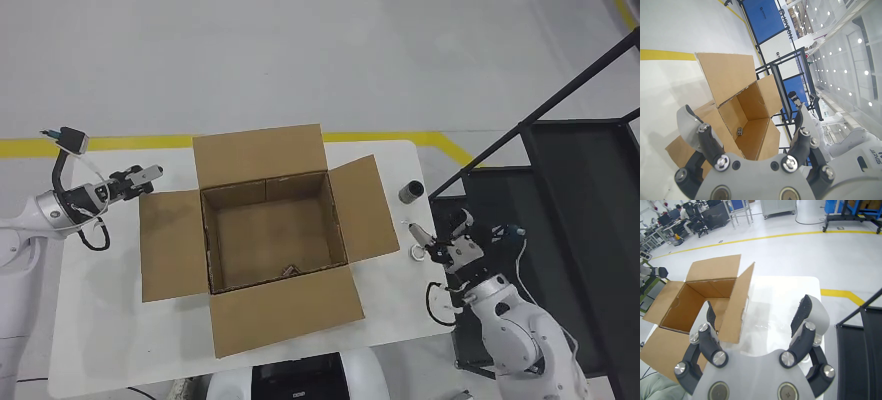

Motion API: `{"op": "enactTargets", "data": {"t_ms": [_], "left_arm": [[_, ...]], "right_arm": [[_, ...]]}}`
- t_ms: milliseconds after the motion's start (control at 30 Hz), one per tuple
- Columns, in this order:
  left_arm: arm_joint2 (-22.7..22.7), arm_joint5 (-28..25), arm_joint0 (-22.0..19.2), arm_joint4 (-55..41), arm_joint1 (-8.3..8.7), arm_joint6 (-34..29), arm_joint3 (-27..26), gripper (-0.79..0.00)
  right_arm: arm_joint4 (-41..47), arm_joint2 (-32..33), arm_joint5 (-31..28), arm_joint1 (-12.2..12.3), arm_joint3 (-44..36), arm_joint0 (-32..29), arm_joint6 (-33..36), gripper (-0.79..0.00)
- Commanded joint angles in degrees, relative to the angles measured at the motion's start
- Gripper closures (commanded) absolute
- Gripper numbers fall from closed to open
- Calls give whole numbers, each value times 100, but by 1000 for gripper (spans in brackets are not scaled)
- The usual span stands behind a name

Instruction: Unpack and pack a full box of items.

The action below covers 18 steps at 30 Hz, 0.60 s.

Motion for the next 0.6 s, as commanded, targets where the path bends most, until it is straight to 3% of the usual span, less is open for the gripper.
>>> {"op": "enactTargets", "data": {"t_ms": [0, 267, 567], "left_arm": [[0, 0, 0, 0, 0, 0, 0, -785], [0, 0, 0, 0, 0, 0, 0, -785], [0, 0, 0, 0, 0, 0, 0, -785]], "right_arm": [[29, 62, 41, 1, 147, -67, 30, -785], [-346, -76, 529, 7, 844, 64, 422, -785], [-642, -450, 788, 17, 2033, 792, 777, -785]]}}
